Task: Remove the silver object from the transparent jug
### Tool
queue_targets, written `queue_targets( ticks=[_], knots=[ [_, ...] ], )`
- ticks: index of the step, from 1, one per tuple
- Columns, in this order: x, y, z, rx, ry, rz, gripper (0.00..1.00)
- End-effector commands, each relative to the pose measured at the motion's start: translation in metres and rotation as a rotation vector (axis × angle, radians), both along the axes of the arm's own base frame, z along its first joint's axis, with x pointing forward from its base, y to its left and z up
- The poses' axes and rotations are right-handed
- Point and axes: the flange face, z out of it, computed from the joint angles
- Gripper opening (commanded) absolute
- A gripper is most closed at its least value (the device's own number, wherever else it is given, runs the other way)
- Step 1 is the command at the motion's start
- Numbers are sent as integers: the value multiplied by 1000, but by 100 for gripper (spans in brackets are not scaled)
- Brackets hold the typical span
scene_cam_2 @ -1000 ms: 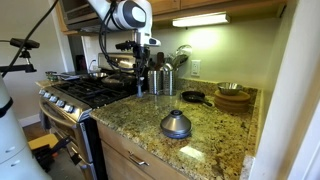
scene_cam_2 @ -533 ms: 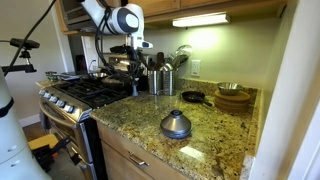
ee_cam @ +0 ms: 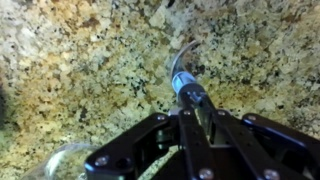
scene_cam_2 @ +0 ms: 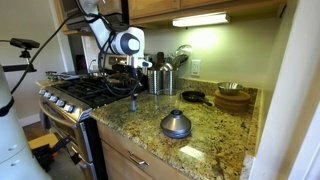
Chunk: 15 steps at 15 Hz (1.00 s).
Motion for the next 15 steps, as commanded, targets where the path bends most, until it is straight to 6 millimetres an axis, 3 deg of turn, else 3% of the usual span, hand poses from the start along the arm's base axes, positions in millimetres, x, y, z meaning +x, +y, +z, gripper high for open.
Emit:
queue_targets(
  ticks=[1, 4, 5, 6, 10, 15],
  knots=[
    [-7, 7, -14, 21, -11, -8, 8],
    [-11, 9, -6, 25, -33, -7, 8],
    [-15, 8, -1, 14, -46, -2, 37],
    [-17, 8, 0, 12, -53, -3, 38],
    [-28, 0, 14, 11, -69, -12, 63],
    [-34, -18, 47, 9, -108, -40, 96]
  ],
)
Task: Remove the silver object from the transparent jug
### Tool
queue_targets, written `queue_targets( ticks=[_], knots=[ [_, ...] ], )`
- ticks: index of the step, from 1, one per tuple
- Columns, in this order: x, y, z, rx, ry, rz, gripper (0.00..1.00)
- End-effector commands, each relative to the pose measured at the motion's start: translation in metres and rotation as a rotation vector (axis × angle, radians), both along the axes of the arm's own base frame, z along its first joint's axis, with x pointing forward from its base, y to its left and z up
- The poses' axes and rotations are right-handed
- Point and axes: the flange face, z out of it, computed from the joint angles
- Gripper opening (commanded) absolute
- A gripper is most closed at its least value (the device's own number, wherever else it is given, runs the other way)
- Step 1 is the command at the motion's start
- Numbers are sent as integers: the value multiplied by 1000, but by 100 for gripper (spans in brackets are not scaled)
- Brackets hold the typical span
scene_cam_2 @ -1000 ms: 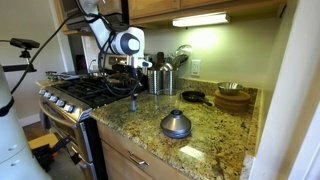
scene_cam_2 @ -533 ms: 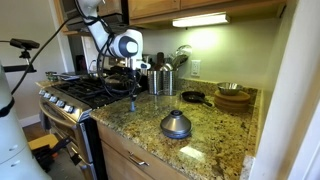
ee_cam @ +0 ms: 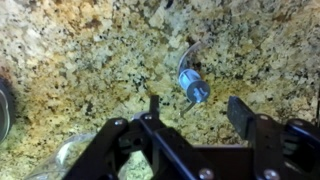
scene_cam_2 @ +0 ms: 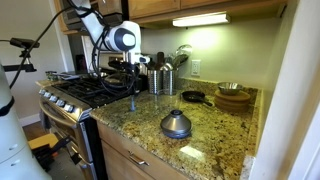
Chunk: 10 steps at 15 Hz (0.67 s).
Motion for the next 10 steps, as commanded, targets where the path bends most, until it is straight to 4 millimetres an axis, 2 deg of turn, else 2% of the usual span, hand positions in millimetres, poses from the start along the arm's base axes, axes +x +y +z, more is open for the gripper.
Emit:
queue_targets(
  ticks=[1, 2, 3, 5, 10],
  knots=[
    [-16, -17, 29, -1, -34, -36, 99],
    [-17, -20, 36, 8, -33, -45, 100],
    [-3, -10, 21, 2, -31, -18, 90],
    [-5, -14, 30, 2, -41, -26, 100],
    [-7, -16, 30, 1, -38, -28, 100]
  ],
)
